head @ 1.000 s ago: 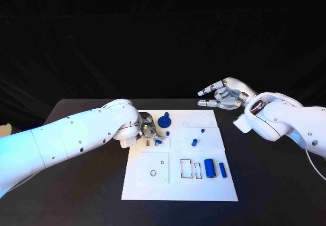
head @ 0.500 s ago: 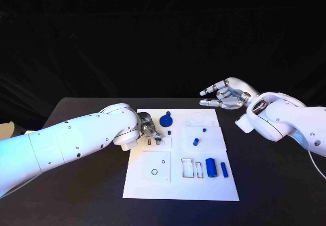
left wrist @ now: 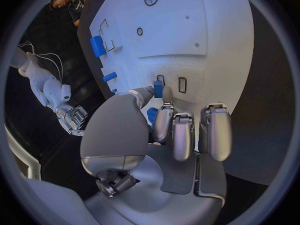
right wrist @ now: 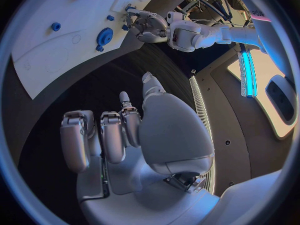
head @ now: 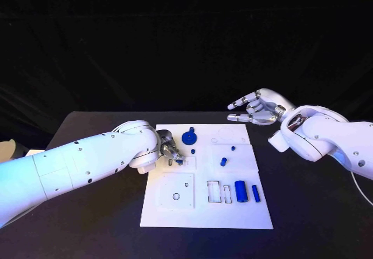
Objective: Assemble the parts on the task board
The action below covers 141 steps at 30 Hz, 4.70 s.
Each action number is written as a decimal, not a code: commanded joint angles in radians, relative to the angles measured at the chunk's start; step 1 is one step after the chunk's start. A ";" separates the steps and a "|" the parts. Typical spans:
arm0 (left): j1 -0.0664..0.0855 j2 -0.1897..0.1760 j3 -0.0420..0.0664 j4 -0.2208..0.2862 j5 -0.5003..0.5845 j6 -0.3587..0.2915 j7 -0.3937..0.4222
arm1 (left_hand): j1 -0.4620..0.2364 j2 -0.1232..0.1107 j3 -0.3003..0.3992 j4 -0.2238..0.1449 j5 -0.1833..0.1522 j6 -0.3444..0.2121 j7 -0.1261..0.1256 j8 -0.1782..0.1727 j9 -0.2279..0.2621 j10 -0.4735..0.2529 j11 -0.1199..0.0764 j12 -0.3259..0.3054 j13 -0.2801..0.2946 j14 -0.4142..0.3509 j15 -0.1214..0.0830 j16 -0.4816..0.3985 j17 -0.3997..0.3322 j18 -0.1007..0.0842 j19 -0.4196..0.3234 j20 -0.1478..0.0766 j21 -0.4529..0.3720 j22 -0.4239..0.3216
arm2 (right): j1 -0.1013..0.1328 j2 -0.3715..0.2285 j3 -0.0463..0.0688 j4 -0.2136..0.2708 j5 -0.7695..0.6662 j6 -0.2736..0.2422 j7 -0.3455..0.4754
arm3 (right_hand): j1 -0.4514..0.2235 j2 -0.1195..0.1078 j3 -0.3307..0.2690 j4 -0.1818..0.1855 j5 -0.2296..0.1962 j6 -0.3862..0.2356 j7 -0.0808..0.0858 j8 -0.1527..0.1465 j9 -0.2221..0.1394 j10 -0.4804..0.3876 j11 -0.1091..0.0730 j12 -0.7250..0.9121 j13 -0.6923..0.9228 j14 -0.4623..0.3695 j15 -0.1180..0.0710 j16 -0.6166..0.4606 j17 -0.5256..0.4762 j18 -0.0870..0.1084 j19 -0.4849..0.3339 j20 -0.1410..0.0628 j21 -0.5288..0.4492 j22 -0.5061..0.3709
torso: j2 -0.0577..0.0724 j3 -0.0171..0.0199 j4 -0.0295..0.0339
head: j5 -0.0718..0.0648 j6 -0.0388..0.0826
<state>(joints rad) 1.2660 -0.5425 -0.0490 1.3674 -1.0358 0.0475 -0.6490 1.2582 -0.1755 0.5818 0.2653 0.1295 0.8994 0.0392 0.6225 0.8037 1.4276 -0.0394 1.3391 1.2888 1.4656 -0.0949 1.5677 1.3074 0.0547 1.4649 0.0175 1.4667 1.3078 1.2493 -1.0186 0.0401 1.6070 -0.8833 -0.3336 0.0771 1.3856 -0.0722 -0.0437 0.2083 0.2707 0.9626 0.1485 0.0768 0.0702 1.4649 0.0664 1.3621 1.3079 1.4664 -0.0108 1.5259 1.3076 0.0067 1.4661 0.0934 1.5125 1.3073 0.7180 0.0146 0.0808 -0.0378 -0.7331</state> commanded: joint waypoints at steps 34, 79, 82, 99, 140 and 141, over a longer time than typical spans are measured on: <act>-0.007 0.023 -0.002 -0.026 -0.063 0.115 -0.006 | -0.060 -0.013 0.136 -0.154 -0.006 0.032 -0.018 0.016 0.010 0.009 -0.007 0.006 0.009 0.105 -0.002 0.003 0.263 -0.011 0.013 -0.001 0.004 0.071 | -0.001 0.002 0.000 0.003 0.004 0.018 0.002 | -0.003 0.008 -0.009 0.001 -0.002 0.007 -0.001 0.002 0.000 0.019 -0.007 -0.006 0.158 0.084 -0.005 -0.007 0.176 0.018 0.051 -0.004 -0.005 0.163 | 0.000 0.0000 0.0003 | 0.005 -0.007; -0.025 0.035 -0.006 -0.062 -0.075 0.125 -0.009 | -0.120 0.009 -0.404 0.023 -0.003 0.087 -0.040 0.041 0.047 0.025 -0.025 0.027 0.034 0.105 -0.020 0.003 0.263 -0.018 0.030 -0.020 0.016 0.104 | -0.001 -0.003 0.000 0.005 0.009 0.010 0.012 | -0.013 0.009 -0.018 0.003 -0.005 0.006 -0.001 0.001 -0.001 0.015 -0.007 -0.014 0.154 0.082 -0.005 -0.013 0.167 0.021 0.045 -0.004 -0.014 0.151 | 0.000 0.0004 0.0004 | 0.007 -0.010; -0.026 0.033 -0.006 -0.062 -0.075 0.123 -0.009 | -0.122 0.017 -0.423 0.025 -0.003 0.087 -0.040 0.042 0.048 0.026 -0.025 0.028 0.035 0.105 -0.020 0.003 0.263 -0.018 0.031 -0.020 0.016 0.105 | -0.001 -0.004 0.000 0.005 0.009 0.009 0.012 | -0.013 0.009 -0.018 0.004 -0.005 0.006 -0.001 0.001 -0.001 0.015 -0.007 -0.014 0.154 0.082 -0.005 -0.013 0.166 0.021 0.044 -0.004 -0.014 0.151 | -0.001 0.0010 -0.0005 | 0.008 -0.010; -0.028 0.002 0.012 -0.025 -0.016 0.032 0.000 | -0.211 0.068 -0.584 0.029 -0.016 0.079 -0.040 0.043 0.053 0.026 -0.026 0.029 0.036 0.105 -0.022 0.003 0.263 -0.019 0.034 -0.021 0.018 0.112 | -0.004 0.000 0.000 -0.007 0.018 0.010 0.015 | -0.019 0.009 -0.023 0.006 -0.007 0.006 -0.001 0.001 -0.001 0.013 -0.006 -0.017 0.152 0.081 -0.004 -0.015 0.164 0.022 0.043 -0.004 -0.016 0.148 | -0.001 -0.0007 0.0011 | 0.010 -0.003; 0.100 0.075 0.048 -0.317 -0.014 0.250 0.081 | -0.114 0.107 -0.632 0.026 -0.069 0.007 0.034 -0.136 -0.186 -0.065 0.040 -0.086 -0.104 0.105 0.034 0.003 0.263 0.000 -0.004 0.032 -0.040 0.031 | -0.010 0.014 -0.002 -0.025 0.018 0.012 0.015 | -0.021 0.012 -0.026 0.007 -0.002 0.006 -0.001 0.001 0.000 0.012 -0.007 -0.019 0.151 0.080 -0.004 -0.017 0.162 0.022 0.042 -0.004 -0.017 0.146 | 0.002 -0.0015 0.0002 | 0.018 0.008; 0.099 0.081 0.046 -0.327 -0.019 0.255 0.083 | -0.112 0.110 -0.632 0.026 -0.069 0.012 0.033 -0.133 -0.187 -0.064 0.039 -0.085 -0.104 0.105 0.034 0.003 0.263 0.000 -0.004 0.032 -0.040 0.032 | -0.010 0.014 -0.002 -0.025 0.017 0.012 0.015 | -0.021 0.012 -0.026 0.007 -0.002 0.006 -0.001 0.001 0.000 0.012 -0.007 -0.019 0.151 0.080 -0.004 -0.017 0.162 0.022 0.042 -0.004 -0.017 0.146 | 0.002 -0.0014 0.0001 | 0.017 0.008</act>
<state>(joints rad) 1.3661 -0.4687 -0.0024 1.0513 -1.0112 0.2416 -0.6012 1.1490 -0.0746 -0.0459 0.2910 0.0608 0.9027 0.0712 0.4853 0.6177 1.3599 0.0029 1.2474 1.1844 1.4655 -0.0625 1.5677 1.3073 0.0545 1.4559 0.0445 1.4200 1.3079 1.2397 -1.0062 0.0382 1.5820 -0.8624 -0.3286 0.0825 1.3738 -0.0604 -0.0633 0.2165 0.2669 0.9626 0.1484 0.0768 0.0701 1.4649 0.0664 1.3454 1.3102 1.4664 -0.0108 1.5143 1.3076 0.0220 1.4661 0.0934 1.5023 1.3074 0.7211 0.0127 0.0808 -0.0207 -0.7242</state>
